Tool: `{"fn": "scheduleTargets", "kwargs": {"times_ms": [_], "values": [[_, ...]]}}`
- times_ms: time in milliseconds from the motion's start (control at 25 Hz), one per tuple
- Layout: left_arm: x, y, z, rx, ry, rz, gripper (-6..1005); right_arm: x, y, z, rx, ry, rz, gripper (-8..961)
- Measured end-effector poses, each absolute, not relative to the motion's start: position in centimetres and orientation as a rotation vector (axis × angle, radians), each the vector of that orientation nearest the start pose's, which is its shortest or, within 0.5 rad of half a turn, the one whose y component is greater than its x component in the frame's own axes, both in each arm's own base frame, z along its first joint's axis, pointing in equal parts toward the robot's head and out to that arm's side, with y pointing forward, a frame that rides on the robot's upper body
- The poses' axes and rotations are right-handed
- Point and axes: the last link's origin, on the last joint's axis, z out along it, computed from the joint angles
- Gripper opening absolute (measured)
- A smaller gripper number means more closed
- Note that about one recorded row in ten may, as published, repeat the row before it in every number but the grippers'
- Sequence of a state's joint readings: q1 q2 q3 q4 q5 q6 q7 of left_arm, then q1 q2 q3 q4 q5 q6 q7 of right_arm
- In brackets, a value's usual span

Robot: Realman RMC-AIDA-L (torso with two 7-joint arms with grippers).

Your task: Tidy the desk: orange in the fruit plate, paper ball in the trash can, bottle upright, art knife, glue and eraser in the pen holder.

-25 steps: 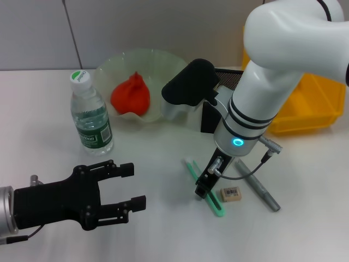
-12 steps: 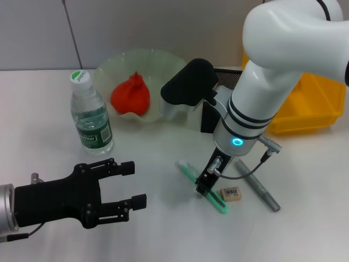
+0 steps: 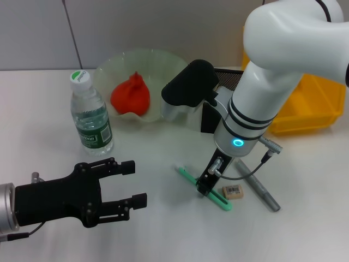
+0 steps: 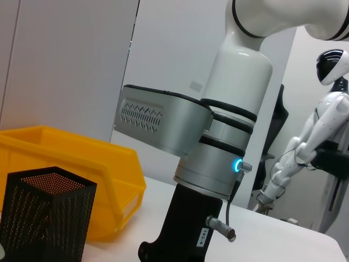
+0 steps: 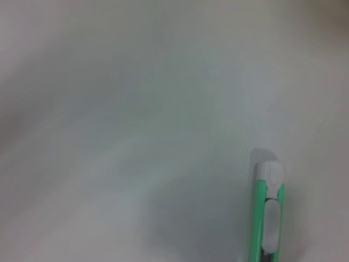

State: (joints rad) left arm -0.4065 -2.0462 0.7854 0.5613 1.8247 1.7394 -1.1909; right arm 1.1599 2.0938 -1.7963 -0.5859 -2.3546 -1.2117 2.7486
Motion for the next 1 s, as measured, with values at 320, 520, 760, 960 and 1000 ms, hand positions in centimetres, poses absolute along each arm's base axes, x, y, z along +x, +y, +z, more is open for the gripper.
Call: {"fn": "scheduleTargets", "kwargs": {"times_ms": [320, 520, 760, 960, 1000], "values": [[-27.46, 27.73, -0.09, -2.771, -0.502, -0.957, 788, 12.11, 38.71, -11.59, -2.654, 0.824, -0.78, 222], [-27.44, 27.73, -0.11, -2.769, -0.503, -0.96, 787, 12.02, 38.88, -11.63, -2.652, 0.818, -0.763, 235], [-27.48, 27.78, -0.01, -2.759, -0.506, -0.964, 787, 11.95, 39.04, -11.62, -2.649, 0.818, -0.749, 257], [-27.49, 27.78, 0.0, -2.758, -0.507, -0.965, 787, 12.03, 39.07, -11.58, -2.643, 0.826, -0.752, 287], [-27.49, 27.78, 0.0, -2.758, -0.507, -0.965, 787, 12.05, 39.07, -11.58, -2.642, 0.83, -0.753, 303]]}}
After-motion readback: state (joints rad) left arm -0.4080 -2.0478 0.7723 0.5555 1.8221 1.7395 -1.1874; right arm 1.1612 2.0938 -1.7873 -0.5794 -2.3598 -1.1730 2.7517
